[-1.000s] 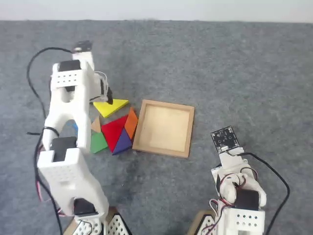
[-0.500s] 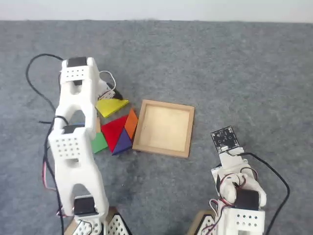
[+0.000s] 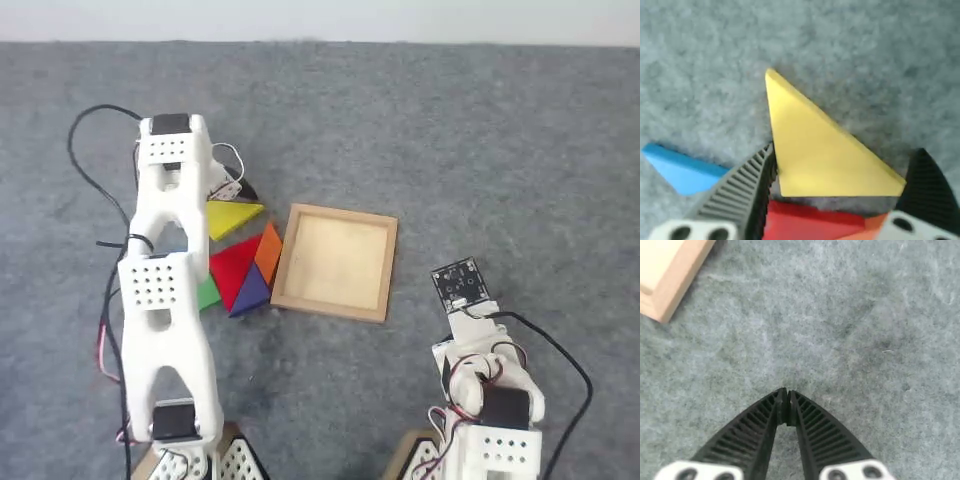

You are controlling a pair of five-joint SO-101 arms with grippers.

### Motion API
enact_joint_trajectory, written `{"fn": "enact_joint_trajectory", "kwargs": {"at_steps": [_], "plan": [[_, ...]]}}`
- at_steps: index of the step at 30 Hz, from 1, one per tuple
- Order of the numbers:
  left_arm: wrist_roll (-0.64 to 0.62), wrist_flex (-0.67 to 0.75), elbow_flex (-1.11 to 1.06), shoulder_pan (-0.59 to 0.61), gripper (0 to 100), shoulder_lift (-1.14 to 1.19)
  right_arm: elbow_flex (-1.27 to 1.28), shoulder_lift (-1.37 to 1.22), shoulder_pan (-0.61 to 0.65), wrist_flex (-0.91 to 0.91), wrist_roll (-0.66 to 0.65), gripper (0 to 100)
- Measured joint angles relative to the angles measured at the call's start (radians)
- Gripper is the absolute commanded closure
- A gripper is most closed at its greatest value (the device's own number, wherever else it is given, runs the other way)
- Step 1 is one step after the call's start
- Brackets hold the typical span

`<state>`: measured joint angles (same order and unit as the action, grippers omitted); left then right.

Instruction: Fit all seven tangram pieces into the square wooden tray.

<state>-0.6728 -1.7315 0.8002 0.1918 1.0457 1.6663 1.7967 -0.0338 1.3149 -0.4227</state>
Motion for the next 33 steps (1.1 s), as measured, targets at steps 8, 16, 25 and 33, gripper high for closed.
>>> {"fn": "enact_joint_trajectory", "kwargs": {"at_steps": [8, 16, 25, 33], "plan": [[0.064, 0.006, 0.015, -0.034, 98, -0.023, 0.0, 0.0, 0.0, 0.0, 0.0, 99.1], [0.388, 0.006, 0.063, -0.041, 99, -0.038, 0.0, 0.0, 0.0, 0.0, 0.0, 99.1], [0.733, 0.006, 0.092, -0.023, 98, -0.308, 0.0, 0.0, 0.0, 0.0, 0.0, 99.1], [0.767, 0.137, -0.542, -0.114, 97, -0.773, 0.0, 0.0, 0.0, 0.0, 0.0, 99.1]]}}
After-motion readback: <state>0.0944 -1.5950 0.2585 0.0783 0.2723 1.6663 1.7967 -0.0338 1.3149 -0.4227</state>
